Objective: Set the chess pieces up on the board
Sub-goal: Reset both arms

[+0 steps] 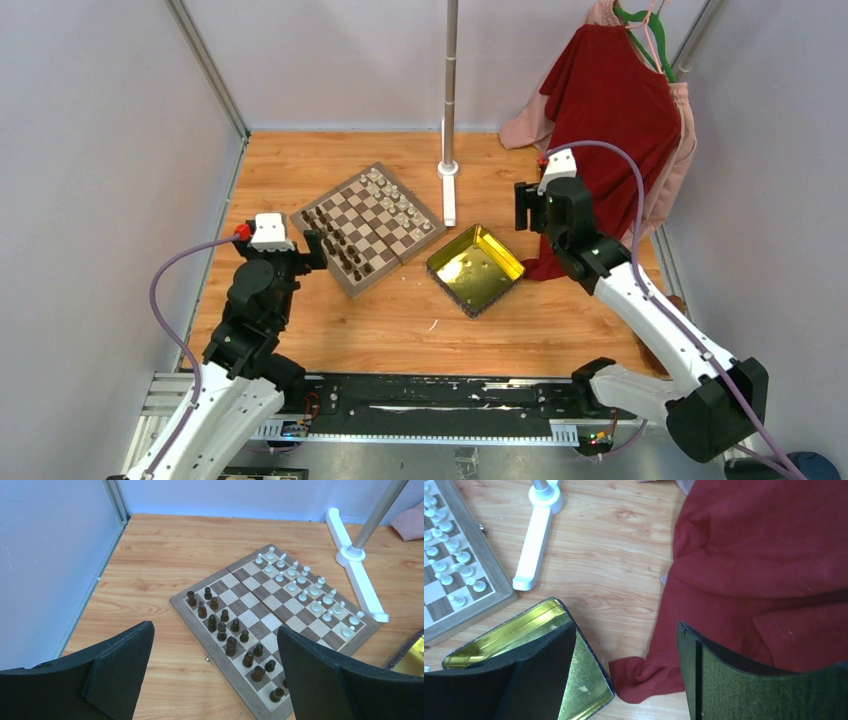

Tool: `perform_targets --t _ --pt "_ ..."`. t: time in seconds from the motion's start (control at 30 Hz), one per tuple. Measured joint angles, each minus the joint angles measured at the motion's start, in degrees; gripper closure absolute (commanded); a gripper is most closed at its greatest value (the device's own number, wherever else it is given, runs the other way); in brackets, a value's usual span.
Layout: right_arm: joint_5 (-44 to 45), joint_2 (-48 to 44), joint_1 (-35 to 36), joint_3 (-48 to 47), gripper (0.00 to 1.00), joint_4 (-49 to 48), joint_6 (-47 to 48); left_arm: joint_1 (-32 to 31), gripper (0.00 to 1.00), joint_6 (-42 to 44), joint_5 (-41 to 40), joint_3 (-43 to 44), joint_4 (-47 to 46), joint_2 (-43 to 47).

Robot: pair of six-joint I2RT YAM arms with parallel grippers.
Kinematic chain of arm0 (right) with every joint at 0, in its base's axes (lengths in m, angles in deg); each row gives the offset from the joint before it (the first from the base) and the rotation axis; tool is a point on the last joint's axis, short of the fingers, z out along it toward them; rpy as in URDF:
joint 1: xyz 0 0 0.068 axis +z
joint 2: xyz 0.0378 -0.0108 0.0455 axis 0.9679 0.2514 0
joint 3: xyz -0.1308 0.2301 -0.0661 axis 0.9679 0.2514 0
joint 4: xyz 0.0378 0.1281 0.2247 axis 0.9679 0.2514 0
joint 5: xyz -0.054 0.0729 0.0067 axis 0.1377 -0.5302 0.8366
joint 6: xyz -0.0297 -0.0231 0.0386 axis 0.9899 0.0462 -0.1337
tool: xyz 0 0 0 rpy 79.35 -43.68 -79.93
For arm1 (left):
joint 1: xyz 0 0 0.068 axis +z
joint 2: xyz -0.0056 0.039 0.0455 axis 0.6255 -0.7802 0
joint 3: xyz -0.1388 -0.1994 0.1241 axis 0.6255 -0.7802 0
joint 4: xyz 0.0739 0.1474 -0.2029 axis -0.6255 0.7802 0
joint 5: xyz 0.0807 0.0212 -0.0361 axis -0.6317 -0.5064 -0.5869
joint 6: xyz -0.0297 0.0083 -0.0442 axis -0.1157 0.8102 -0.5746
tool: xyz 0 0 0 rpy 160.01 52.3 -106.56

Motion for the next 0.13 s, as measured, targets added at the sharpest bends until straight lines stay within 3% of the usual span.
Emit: perform_targets --t 0.13 --pt "2.4 -3.3 0.0 2.4 0.22 0.5 -0.1 0.0 0.0 0.6 -0.2 0.0 -1.2 -2.3"
